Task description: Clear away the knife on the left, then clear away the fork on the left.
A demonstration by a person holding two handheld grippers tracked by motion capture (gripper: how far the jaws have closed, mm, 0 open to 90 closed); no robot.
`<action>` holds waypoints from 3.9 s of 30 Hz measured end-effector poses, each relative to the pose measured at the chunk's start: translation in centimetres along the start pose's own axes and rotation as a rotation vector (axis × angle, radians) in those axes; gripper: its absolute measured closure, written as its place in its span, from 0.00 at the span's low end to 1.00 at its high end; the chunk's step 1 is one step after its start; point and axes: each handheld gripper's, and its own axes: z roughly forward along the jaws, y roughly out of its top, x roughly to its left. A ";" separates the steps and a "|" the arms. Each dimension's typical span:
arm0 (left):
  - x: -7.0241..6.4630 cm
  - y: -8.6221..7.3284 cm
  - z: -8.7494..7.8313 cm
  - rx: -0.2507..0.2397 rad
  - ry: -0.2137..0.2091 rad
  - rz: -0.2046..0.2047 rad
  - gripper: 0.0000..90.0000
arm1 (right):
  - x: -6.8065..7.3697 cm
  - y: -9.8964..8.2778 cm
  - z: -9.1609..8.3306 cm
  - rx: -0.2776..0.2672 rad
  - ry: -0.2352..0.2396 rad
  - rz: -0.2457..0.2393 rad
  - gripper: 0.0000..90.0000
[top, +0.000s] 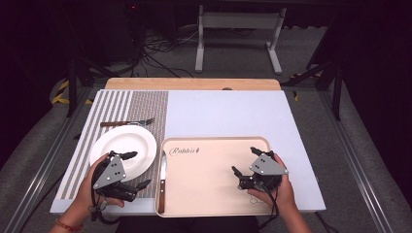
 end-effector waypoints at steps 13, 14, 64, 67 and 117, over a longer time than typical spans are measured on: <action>1.0 -0.5 -1.7 -0.024 0.079 -0.015 0.11 | 0.2 0.1 0.2 0.000 0.010 -0.003 0.17; 1.0 -0.5 -1.7 -0.024 0.079 -0.015 0.11 | 0.2 0.1 0.2 0.001 0.012 -0.003 0.17; 7.2 -6.4 -7.7 -0.041 0.263 -0.209 0.14 | -0.1 -0.1 0.3 -0.023 0.016 0.008 0.17; 7.6 -6.7 -7.4 -0.020 0.271 -0.210 0.14 | -0.3 -0.1 0.3 -0.031 0.019 0.011 0.17; 20.6 -9.3 -2.7 0.119 0.258 -0.309 0.30 | -0.7 -0.4 -0.2 0.032 0.039 0.108 0.19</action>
